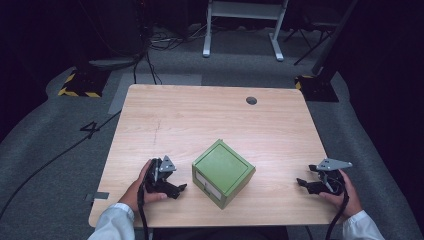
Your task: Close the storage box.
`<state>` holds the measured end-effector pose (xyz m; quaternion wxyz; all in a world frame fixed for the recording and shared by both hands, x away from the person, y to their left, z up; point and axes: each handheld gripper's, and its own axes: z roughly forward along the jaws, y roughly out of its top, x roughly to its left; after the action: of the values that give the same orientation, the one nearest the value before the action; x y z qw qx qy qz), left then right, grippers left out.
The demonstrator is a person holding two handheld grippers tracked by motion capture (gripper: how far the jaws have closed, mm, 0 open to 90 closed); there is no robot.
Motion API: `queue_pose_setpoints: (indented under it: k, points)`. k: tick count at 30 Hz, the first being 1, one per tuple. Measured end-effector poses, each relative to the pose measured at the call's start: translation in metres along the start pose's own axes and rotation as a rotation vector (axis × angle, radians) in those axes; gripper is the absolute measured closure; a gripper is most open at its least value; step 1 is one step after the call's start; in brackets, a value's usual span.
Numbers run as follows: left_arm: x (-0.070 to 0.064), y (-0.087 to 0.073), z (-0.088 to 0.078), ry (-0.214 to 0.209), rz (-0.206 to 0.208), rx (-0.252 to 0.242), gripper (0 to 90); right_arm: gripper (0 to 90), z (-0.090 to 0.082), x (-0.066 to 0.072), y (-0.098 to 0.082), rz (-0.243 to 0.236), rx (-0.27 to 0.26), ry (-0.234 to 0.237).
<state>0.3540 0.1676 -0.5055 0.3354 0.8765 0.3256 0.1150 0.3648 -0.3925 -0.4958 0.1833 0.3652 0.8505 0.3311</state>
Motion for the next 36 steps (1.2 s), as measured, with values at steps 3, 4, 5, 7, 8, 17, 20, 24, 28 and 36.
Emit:
queue_pose_setpoints:
  k: [3, 4, 5, 7, 8, 17, 20, 24, 28, 36]
  points:
    - [0.000, 0.000, 0.000, 0.000, -0.001, -0.002, 0.4, 19.1, -0.002, -0.002, -0.010, 0.057, -0.034, 0.014]
    - [0.000, 0.000, 0.000, 0.001, -0.003, -0.001, 0.5, 19.0, -0.003, -0.003, -0.013, 0.074, -0.044, 0.016]
    - [0.000, 0.000, 0.000, 0.001, -0.003, -0.001, 0.4, 17.9, -0.004, -0.003, -0.014, 0.082, -0.045, 0.003]
    - [0.000, 0.000, 0.000, 0.001, -0.004, -0.001, 0.5, 17.4, -0.005, -0.003, -0.016, 0.089, -0.053, -0.005]
    - [0.000, 0.000, 0.000, 0.002, -0.003, -0.002, 0.5, 17.2, -0.004, -0.002, -0.016, 0.096, -0.057, -0.008]
    - [-0.001, 0.000, 0.000, 0.005, -0.003, -0.001, 0.5, 16.5, -0.004, -0.002, -0.016, 0.099, -0.055, -0.015]
    - [-0.001, 0.000, 0.000, 0.005, -0.004, -0.001, 0.5, 16.0, -0.003, -0.001, -0.015, 0.101, -0.054, -0.015]
    - [-0.001, 0.000, 0.000, 0.006, -0.004, -0.001, 0.5, 15.9, -0.003, -0.001, -0.015, 0.101, -0.054, -0.016]
    - [-0.001, 0.000, 0.000, 0.006, -0.004, -0.001, 0.5, 15.9, -0.003, -0.001, -0.015, 0.101, -0.054, -0.015]
    - [-0.001, 0.000, 0.000, 0.004, -0.006, -0.002, 0.4, 15.7, -0.003, -0.002, -0.015, 0.101, -0.053, -0.015]
